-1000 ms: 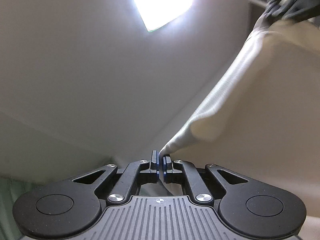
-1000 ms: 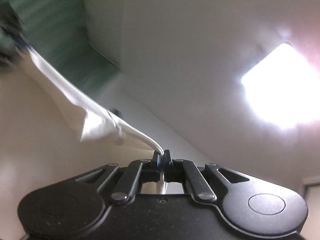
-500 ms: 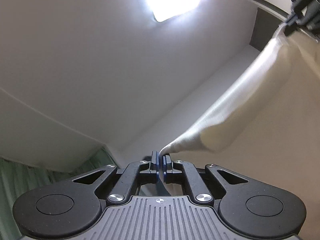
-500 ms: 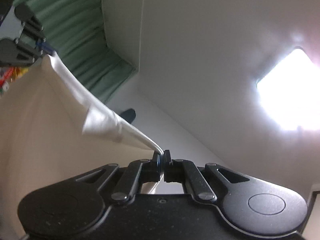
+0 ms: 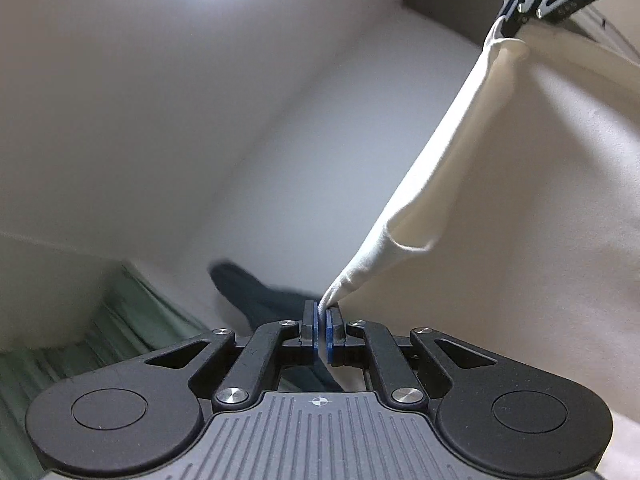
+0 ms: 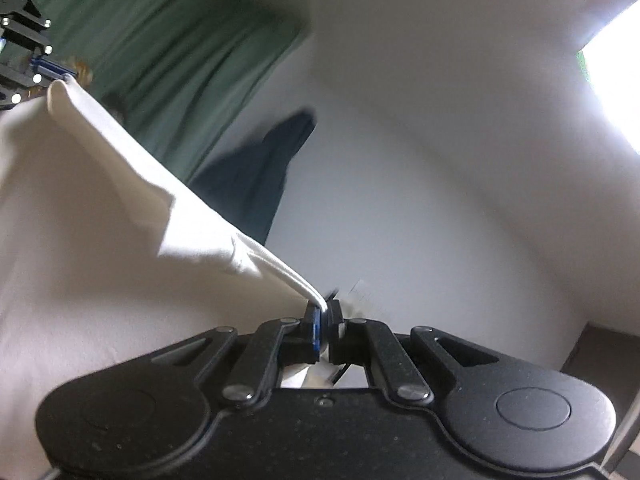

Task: Fold clothes
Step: 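Lift the shirt up with both grippers, holding it spread between them, then lower the white shirt onto the bed and open both grippers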

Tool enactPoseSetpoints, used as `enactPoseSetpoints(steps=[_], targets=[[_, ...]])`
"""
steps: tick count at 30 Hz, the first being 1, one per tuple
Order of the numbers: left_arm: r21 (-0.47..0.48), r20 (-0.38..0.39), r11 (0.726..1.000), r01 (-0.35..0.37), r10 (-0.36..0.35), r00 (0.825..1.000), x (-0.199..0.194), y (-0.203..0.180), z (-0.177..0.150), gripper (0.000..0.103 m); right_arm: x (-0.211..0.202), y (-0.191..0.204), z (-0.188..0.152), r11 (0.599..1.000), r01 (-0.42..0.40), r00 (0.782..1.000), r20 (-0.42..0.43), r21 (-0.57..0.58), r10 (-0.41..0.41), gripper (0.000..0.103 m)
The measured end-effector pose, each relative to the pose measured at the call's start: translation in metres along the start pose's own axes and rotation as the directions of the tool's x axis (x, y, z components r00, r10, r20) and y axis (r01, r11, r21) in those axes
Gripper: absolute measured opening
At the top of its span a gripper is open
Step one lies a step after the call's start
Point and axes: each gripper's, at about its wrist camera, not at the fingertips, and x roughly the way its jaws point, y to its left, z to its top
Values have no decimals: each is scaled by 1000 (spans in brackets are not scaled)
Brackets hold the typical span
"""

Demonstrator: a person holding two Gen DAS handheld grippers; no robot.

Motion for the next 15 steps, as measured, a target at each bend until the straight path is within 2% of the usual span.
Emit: enactPoseSetpoints(steps=[3, 6, 10, 13, 15], targets=[[7, -79, 1000, 12, -11, 997, 62, -11, -14, 4, 67, 16, 10, 1000, 9, 998, -57, -23, -10, 3], [71, -122, 997, -20, 29, 992, 115, -3, 1, 4, 89, 13, 37, 995, 87, 996, -3, -49, -87, 3], [98, -63, 984, -148, 154, 986, 135, 40, 56, 4, 119, 10, 73, 978, 193, 980, 72, -76, -188, 3], [144, 36, 969, -201, 198, 979, 120, 53, 81, 4, 134, 8, 95, 960, 263, 960, 130, -96, -250, 3], [190, 88, 962, -193, 180, 980, 100, 45, 80, 4, 117, 12, 84, 961, 252, 961, 149, -115, -234, 3]])
